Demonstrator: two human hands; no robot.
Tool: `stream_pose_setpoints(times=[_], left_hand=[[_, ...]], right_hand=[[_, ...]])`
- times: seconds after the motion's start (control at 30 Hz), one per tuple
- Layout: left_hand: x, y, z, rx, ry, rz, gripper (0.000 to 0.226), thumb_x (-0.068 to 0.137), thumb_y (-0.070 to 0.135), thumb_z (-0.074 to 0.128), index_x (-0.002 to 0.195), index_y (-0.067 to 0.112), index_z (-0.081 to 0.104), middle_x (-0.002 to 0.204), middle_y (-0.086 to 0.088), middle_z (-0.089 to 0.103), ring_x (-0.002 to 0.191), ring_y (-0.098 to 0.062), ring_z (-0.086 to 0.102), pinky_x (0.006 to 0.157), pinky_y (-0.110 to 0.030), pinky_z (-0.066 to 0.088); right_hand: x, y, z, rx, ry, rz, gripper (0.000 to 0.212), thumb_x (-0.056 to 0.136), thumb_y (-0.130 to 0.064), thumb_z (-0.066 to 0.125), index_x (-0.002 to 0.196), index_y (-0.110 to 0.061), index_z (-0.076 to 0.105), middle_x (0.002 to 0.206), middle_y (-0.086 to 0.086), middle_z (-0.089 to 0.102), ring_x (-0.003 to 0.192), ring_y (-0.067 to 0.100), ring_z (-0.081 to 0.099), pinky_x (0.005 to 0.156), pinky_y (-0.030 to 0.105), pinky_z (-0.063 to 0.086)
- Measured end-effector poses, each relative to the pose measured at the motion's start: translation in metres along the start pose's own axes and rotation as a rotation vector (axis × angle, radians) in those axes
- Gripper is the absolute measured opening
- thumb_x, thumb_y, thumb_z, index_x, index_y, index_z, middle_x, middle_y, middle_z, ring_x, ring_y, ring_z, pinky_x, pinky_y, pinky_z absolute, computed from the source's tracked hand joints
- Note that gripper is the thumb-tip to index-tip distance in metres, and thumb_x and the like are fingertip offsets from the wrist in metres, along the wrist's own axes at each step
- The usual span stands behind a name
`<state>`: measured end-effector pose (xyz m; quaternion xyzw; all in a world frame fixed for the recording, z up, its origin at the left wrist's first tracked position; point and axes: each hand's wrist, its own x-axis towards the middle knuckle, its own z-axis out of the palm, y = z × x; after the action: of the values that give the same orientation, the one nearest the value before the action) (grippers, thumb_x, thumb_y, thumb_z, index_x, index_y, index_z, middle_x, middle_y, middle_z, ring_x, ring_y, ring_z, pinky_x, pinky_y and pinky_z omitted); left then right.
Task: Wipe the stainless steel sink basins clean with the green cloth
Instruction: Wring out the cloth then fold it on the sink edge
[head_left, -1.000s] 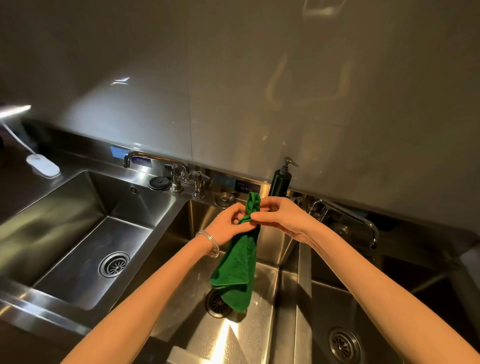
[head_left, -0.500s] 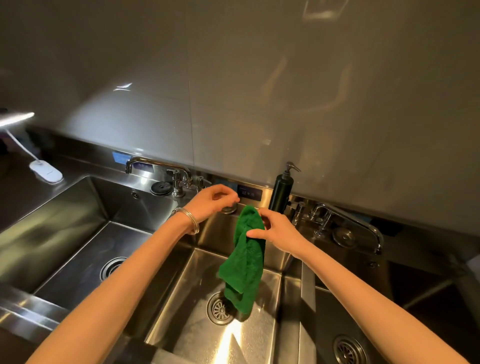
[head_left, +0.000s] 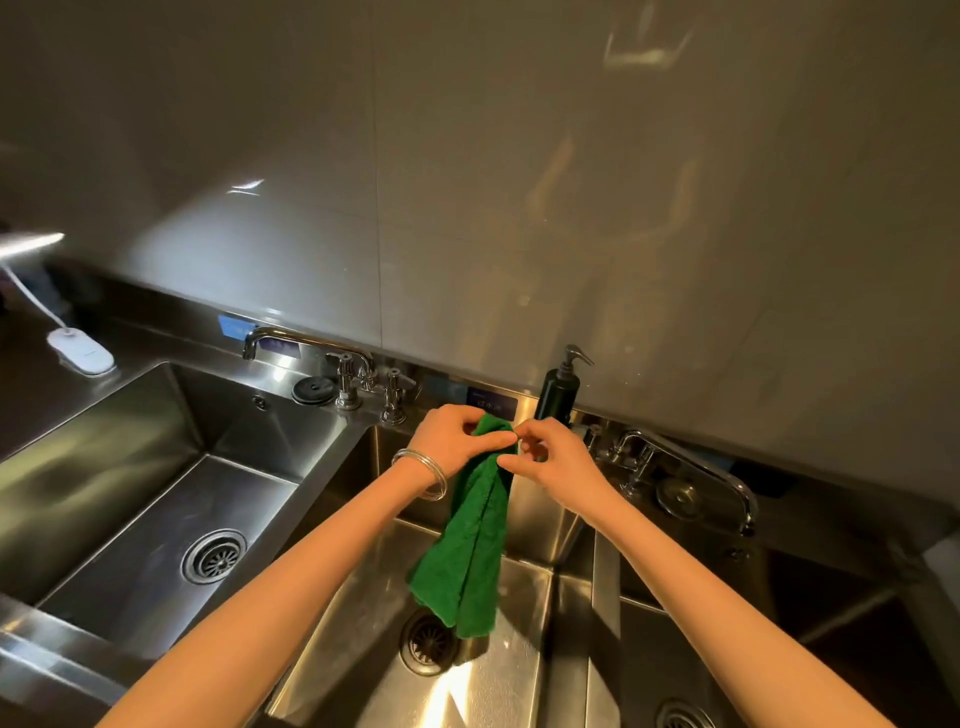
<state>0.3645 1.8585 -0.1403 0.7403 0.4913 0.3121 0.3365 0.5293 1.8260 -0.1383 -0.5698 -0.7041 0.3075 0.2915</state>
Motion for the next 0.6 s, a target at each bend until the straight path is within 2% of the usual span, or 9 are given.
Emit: stream_pose_setpoints(times=[0.07,0.17,0.23,0.3,0.37,0.43,0.5,0.6], left_hand=[[0.001,0.001,0.005,0.085,0.063,0.004,0.038,0.08,0.049,0.062,0.082,0.011,0.067,0.075,-0.009,0.068,0.07,-0.026,0.063,0.069,-0.042,0.052],[0.0,0.006,0.011,0.142,0.113,0.027,0.04,0.084,0.048,0.057,0.083,0.008,0.063,0.076,-0.01,0.066,0.069,-0.025,0.062,0.068,-0.043,0.052],[-0.002,0.008,0.01,0.067,0.124,0.022,0.032,0.087,0.042,0.057,0.077,0.011,0.058,0.07,-0.005,0.061,0.065,-0.02,0.059,0.066,-0.038,0.049],[-0.002,0.009,0.002,0.005,0.143,0.02,0.028,0.089,0.037,0.057,0.067,0.022,0.05,0.063,0.004,0.052,0.058,-0.012,0.05,0.061,-0.03,0.042],[-0.001,0.009,-0.008,0.056,0.147,0.021,0.032,0.09,0.036,0.055,0.062,0.028,0.042,0.059,0.008,0.046,0.056,-0.009,0.045,0.056,-0.027,0.034],[0.0,0.005,-0.019,0.107,0.131,-0.003,0.033,0.091,0.036,0.054,0.062,0.027,0.042,0.061,0.006,0.048,0.06,-0.013,0.047,0.058,-0.029,0.034],[0.001,-0.004,-0.032,0.095,0.121,-0.053,0.027,0.092,0.034,0.053,0.069,0.02,0.051,0.07,0.0,0.056,0.071,-0.018,0.054,0.065,-0.029,0.037],[0.0,-0.024,-0.05,0.058,0.083,-0.151,0.028,0.093,0.032,0.051,0.095,0.008,0.064,0.097,-0.011,0.066,0.09,-0.023,0.06,0.081,-0.031,0.045]], right_hand=[[-0.004,-0.001,0.008,0.076,-0.044,0.058,0.039,0.077,-0.026,0.075,0.106,-0.013,0.052,0.087,0.002,0.05,0.068,0.007,0.048,0.063,0.018,0.039],[-0.01,0.0,0.024,0.138,-0.115,0.115,0.066,0.074,-0.025,0.078,0.119,-0.022,0.03,0.1,-0.004,0.052,0.074,-0.002,0.055,0.057,0.007,0.042],[-0.013,0.008,0.035,0.201,-0.159,0.119,0.078,0.074,-0.02,0.078,0.123,-0.028,0.018,0.108,-0.008,0.05,0.082,-0.005,0.056,0.062,0.004,0.045],[-0.011,0.022,0.048,0.228,-0.191,0.166,0.069,0.077,-0.02,0.075,0.126,-0.02,0.027,0.107,-0.001,0.054,0.082,0.002,0.06,0.068,0.013,0.049],[-0.008,0.038,0.056,0.108,-0.14,0.21,0.04,0.085,-0.024,0.067,0.115,-0.007,0.047,0.094,0.011,0.06,0.079,0.019,0.061,0.069,0.024,0.045],[-0.005,0.051,0.057,0.013,-0.112,0.201,0.024,0.092,-0.027,0.057,0.102,-0.005,0.056,0.092,0.017,0.062,0.081,0.025,0.057,0.066,0.028,0.039],[-0.003,0.056,0.048,0.023,-0.098,0.206,0.024,0.096,-0.027,0.049,0.104,-0.006,0.056,0.096,0.016,0.063,0.082,0.02,0.054,0.069,0.03,0.038],[0.002,0.06,0.027,0.005,-0.099,0.198,0.026,0.098,-0.027,0.045,0.098,-0.002,0.052,0.084,0.013,0.053,0.078,0.02,0.049,0.07,0.031,0.035]])
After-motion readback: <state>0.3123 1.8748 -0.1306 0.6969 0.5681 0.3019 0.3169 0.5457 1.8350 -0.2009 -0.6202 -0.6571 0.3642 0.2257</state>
